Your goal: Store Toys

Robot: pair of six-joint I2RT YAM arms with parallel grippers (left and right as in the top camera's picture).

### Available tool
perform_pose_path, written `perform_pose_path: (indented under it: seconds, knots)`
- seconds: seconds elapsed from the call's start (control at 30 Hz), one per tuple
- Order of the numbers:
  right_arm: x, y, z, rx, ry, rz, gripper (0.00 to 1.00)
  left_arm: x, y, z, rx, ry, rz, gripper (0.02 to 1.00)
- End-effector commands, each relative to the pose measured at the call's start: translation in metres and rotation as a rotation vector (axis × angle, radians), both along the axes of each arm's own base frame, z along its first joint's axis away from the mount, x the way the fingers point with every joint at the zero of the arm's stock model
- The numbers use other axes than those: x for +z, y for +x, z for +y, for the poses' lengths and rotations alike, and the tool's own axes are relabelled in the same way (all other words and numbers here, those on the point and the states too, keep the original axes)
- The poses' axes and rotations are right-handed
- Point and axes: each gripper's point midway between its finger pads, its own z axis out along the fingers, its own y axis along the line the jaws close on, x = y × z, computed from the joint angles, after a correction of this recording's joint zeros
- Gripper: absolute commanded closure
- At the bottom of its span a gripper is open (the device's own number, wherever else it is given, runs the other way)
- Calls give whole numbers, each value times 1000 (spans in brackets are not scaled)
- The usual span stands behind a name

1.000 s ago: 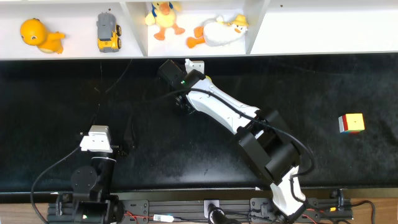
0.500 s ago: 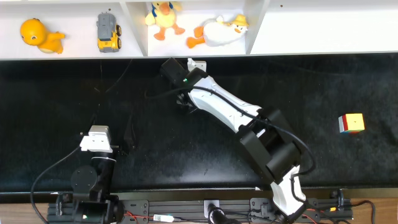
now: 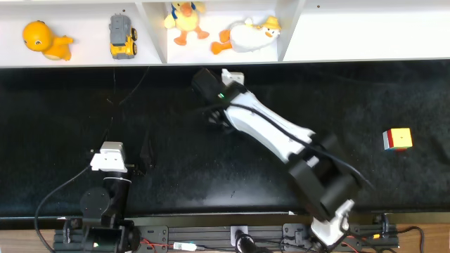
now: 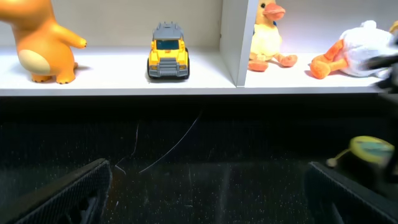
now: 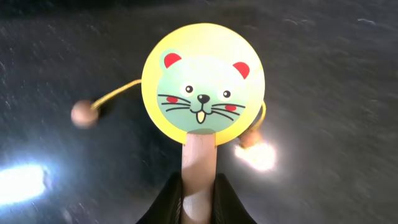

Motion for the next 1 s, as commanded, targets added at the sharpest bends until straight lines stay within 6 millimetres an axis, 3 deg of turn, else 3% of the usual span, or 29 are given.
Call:
perform_pose_path:
  seconds: [0.03,0.33,0.53,0.7,0.83,1.0]
  knots:
    - [33,-16,-33,-29,31,-114,950,2,-1,-1,-9,16,-9,20]
    - [58,-47,-138,-232,104,-282,956,2,-1,-1,-9,16,-10,20]
    - [81,-34,-199,-233,142,-324,956,2,-1,-1,-9,16,-9,20]
    - [89,-18,-225,-170,85,-315,901,2,-1,-1,-9,16,-9,20]
    - [93,7,-226,-57,15,-264,958,2,-1,-1,-9,16,-9,20]
    - [100,49,-226,48,-53,-206,958,2,-1,-1,-9,16,-10,20]
